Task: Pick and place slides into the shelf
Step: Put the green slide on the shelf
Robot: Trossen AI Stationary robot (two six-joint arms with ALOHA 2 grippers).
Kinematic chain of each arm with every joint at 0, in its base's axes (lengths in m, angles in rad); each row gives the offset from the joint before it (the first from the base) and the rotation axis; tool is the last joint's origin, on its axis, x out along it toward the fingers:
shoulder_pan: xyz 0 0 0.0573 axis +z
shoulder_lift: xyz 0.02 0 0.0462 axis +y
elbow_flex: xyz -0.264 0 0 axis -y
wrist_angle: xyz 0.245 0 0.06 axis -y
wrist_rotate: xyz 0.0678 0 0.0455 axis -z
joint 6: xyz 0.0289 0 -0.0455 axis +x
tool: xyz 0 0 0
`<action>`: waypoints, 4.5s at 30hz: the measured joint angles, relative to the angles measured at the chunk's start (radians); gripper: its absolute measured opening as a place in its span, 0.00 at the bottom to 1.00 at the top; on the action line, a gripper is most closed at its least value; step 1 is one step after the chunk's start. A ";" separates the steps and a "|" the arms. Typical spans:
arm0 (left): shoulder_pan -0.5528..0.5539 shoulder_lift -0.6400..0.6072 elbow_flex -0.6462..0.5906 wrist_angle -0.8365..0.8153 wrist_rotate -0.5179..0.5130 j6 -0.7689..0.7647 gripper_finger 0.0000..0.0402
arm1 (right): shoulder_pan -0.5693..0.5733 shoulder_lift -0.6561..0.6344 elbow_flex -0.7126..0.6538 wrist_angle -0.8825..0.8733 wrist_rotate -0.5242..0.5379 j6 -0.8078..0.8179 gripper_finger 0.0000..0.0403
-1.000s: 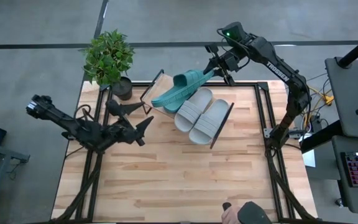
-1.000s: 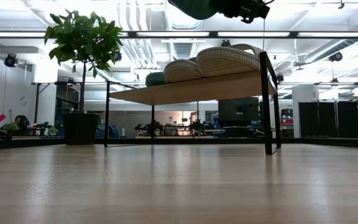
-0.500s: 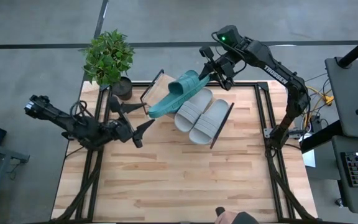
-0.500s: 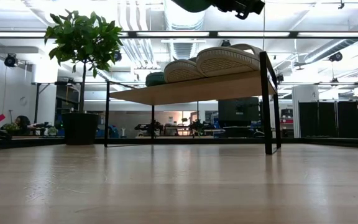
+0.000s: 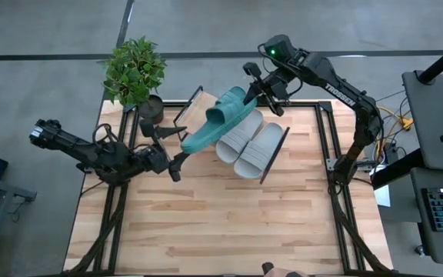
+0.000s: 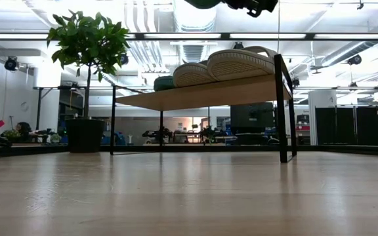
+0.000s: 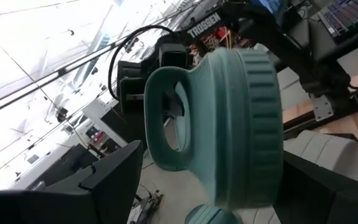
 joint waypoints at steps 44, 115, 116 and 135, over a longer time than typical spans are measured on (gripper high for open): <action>0.072 0.084 -0.015 0.106 -0.052 0.154 0.10 | -0.009 -0.001 0.124 0.021 0.253 0.485 0.29; 0.606 0.339 -0.362 0.640 0.045 0.480 0.10 | -0.018 -0.056 0.288 -0.279 0.721 0.810 0.29; 0.605 0.340 -0.366 0.638 0.047 0.504 0.10 | -0.018 -0.056 0.288 -0.279 0.721 0.809 0.29; 0.607 0.380 -0.370 0.543 -0.010 0.728 0.10 | -0.017 -0.056 0.285 -0.317 0.721 0.799 0.27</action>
